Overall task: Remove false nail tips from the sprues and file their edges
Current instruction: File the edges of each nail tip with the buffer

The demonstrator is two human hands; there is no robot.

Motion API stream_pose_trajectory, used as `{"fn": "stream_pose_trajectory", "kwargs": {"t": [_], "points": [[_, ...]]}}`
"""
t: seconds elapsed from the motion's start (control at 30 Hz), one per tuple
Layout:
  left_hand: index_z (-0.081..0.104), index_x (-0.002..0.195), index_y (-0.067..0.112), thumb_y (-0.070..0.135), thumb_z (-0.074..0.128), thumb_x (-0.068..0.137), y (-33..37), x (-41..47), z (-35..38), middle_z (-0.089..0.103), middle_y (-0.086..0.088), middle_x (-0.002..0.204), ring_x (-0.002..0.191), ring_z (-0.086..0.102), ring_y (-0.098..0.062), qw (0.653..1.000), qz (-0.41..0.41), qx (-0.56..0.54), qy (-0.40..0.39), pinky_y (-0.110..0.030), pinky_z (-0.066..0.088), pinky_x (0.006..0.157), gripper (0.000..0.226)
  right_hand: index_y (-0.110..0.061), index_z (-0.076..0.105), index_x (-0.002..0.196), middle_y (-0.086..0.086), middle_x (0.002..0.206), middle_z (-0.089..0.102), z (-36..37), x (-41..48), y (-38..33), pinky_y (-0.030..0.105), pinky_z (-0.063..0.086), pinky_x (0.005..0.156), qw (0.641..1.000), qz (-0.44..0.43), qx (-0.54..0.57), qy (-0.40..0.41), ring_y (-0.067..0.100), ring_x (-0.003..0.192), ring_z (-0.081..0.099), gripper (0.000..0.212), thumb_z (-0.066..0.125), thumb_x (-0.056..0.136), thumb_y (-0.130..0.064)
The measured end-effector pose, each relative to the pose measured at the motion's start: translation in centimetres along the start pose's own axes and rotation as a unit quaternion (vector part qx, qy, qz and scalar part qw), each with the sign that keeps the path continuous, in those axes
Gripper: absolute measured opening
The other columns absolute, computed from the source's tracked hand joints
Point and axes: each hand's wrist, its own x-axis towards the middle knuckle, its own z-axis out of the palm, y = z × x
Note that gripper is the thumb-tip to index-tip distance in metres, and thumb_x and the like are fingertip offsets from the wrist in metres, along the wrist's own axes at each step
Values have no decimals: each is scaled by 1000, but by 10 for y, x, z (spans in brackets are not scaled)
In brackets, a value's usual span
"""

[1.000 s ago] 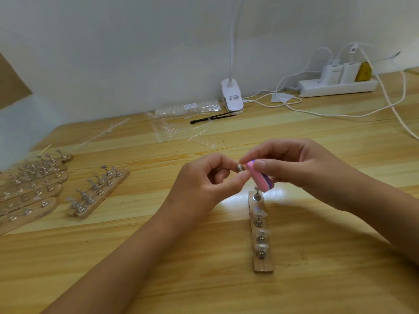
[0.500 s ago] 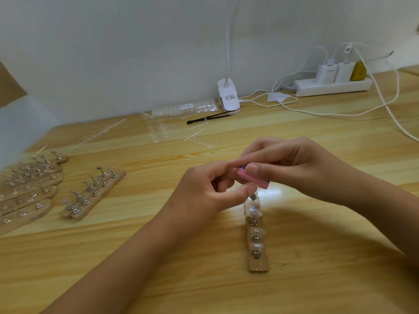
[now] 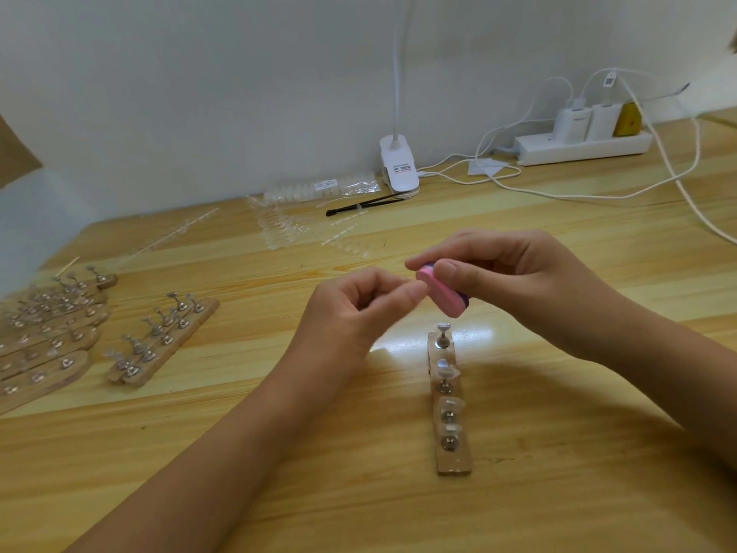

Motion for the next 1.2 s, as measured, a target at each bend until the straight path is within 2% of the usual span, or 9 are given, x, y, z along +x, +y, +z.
{"fn": "stream_pose_trajectory", "kwargs": {"t": [0.13, 0.27, 0.37, 0.43, 0.5, 0.57, 0.77, 0.97, 1.2], "points": [[79, 86, 28, 56, 72, 79, 1, 7, -19, 46, 12, 59, 59, 43, -7, 999, -38, 3, 21, -21, 46, 70, 30, -19, 74, 99, 6, 89, 73, -2, -1, -1, 18, 53, 67, 1000, 10, 17, -15, 11, 76, 67, 25, 66, 78, -29], [76, 87, 39, 68, 53, 81, 5, 8, -32, 54, 4, 63, 61, 48, -9, 977, -43, 169, -121, -28, 50, 69, 37, -16, 73, 100, 0, 90, 74, -6, 1, 4, 19, 55, 66, 997, 35, 63, 14, 9, 78, 69, 26, 67, 78, -29], [75, 89, 40, 69, 50, 77, 4, 5, -26, 67, -16, 85, 66, 52, -23, 959, -57, 207, -183, -25, 42, 65, 40, -19, 75, 98, -1, 93, 74, -11, 2, 10, 19, 55, 67, 994, 64, 84, 40, 8, 81, 70, 23, 68, 79, -29], [74, 91, 40, 68, 51, 78, 2, 4, -23, 69, -11, 90, 76, 57, -29, 952, -55, 224, -200, -30, 43, 66, 38, -20, 76, 97, -1, 93, 74, -12, 4, 14, 19, 55, 67, 990, 84, 100, 50, 8, 82, 69, 22, 68, 79, -30], [74, 89, 37, 66, 49, 80, 1, 4, -22, 67, 4, 80, 71, 57, -15, 950, -40, 239, -195, -26, 43, 64, 39, -18, 76, 98, 0, 91, 73, -12, 4, 17, 19, 54, 66, 987, 100, 114, 50, 8, 81, 69, 23, 68, 80, -30], [74, 81, 34, 61, 47, 86, -1, 3, -21, 65, 9, 75, 66, 54, -5, 941, -6, 285, -185, -24, 42, 63, 39, -17, 76, 100, 0, 89, 73, -12, 4, 18, 19, 54, 66, 986, 113, 117, 46, 8, 79, 69, 24, 68, 81, -30], [69, 74, 10, 55, 36, 91, -2, 2, -17, 60, 4, 67, 63, 55, -15, 896, 107, 398, -165, -40, 46, 61, 58, -18, 77, 100, -1, 89, 73, -12, 5, 20, 19, 54, 65, 983, 130, 123, 42, 7, 76, 68, 23, 68, 82, -30], [67, 67, 15, 39, 54, 92, 0, -2, -8, 45, 13, 64, 62, 42, -6, 860, 261, 434, -68, -30, 43, 51, 36, -18, 77, 100, 1, 91, 72, -12, 6, 21, 18, 53, 64, 980, 141, 129, 46, 6, 75, 68, 23, 67, 82, -29], [72, 81, 18, 29, 67, 90, -3, 1, -14, 47, 13, 66, 66, 46, -7, 904, 183, 374, -98, -26, 43, 61, 14, -20, 78, 95, -1, 91, 73, -12, 7, 21, 17, 53, 62, 978, 152, 138, 42, 4, 74, 67, 22, 67, 79, -30]]}}
